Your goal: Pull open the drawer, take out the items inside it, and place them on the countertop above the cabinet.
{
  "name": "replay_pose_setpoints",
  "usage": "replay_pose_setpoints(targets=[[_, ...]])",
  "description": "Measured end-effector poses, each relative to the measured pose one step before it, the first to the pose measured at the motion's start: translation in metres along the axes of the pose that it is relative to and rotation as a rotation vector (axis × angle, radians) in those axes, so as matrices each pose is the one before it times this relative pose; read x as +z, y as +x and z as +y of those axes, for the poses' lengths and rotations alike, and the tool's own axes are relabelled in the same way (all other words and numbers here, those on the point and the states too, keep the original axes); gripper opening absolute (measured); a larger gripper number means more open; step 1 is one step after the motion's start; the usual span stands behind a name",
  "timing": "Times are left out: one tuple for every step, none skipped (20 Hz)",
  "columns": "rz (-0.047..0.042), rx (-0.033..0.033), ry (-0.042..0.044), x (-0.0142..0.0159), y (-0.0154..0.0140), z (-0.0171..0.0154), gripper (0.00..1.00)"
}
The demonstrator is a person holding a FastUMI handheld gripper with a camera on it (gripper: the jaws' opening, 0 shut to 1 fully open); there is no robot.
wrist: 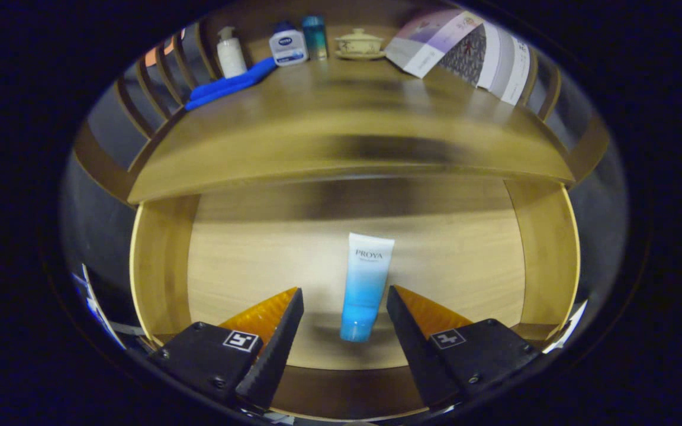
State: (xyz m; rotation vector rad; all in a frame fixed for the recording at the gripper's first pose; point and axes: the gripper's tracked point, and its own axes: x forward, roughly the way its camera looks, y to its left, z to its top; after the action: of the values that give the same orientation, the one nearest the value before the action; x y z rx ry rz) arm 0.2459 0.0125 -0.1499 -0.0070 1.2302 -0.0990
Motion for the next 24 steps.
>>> replay_pose_setpoints(targets=[[0.01750, -0.00767, -0.00049, -0.00177, 0.00224, -0.00159, 0.90], [0.02402, 0.00076, 0.01262, -0.00342, 0.00225, -0.00010, 0.90], [0.02284, -0.00080, 0.00281, -0.00335, 0.00524, -0.00153, 0.90], [0.01695, -0.00664, 0.00208, -0.00176, 0.00344, -0.00197, 0.89], [0.01605, -0.00800, 0.00325, -0.00221, 0.00389, -0.00234, 0.88], [0.01354, 0.00068, 0.00625, -0.00147, 0.00308, -0.00075, 0.86], [0.01642, 0.00123, 0.00863, -0.00247, 0.00280, 0.00065, 0.85], [0.01008, 0.00151, 0.00807, -0.00018, 0.00284, -0.00027, 0.84], [0.00713, 0.00023, 0.00632, -0.00119, 0.00208, 0.00050, 0.83], [0.01040, 0.00579, 0.00217, -0.00117, 0.00409, 0.00081, 0.79], [0.01630, -0.00697, -0.00297, -0.00294, 0.00266, -0.00055, 0.74], [0.00340, -0.01117, -0.00175, 0.00008, 0.00134, -0.00234, 0.64], [-0.00409, -0.00521, 0.00319, 0.00052, 0.00015, -0.00109, 0.58], [0.00150, 0.00572, -0.00317, 0.00043, 0.00004, 0.00054, 0.53], [-0.00142, 0.00609, 0.00799, -0.00019, -0.00190, -0.00070, 0.49], [-0.00221, 0.01307, 0.01889, -0.00103, -0.00073, 0.00190, 0.48], [-0.00282, 0.01748, 0.00990, -0.00077, -0.00072, 0.00103, 0.48], [-0.00676, 0.00902, 0.00174, -0.00082, -0.00436, 0.00046, 0.47], [-0.01168, 0.00633, -0.00439, -0.00254, -0.00732, 0.00091, 0.47], [-0.01672, 0.00689, -0.00569, -0.00157, -0.00911, 0.00037, 0.46], [-0.01301, 0.01001, -0.00644, -0.00143, -0.00754, 0.00047, 0.46], [-0.01623, 0.01174, -0.00678, -0.00048, -0.01024, 0.00064, 0.47], [-0.01955, 0.00770, -0.00804, -0.00011, -0.01088, 0.00043, 0.47], [-0.01760, 0.00517, -0.00957, 0.00171, -0.00986, 0.00017, 0.47]])
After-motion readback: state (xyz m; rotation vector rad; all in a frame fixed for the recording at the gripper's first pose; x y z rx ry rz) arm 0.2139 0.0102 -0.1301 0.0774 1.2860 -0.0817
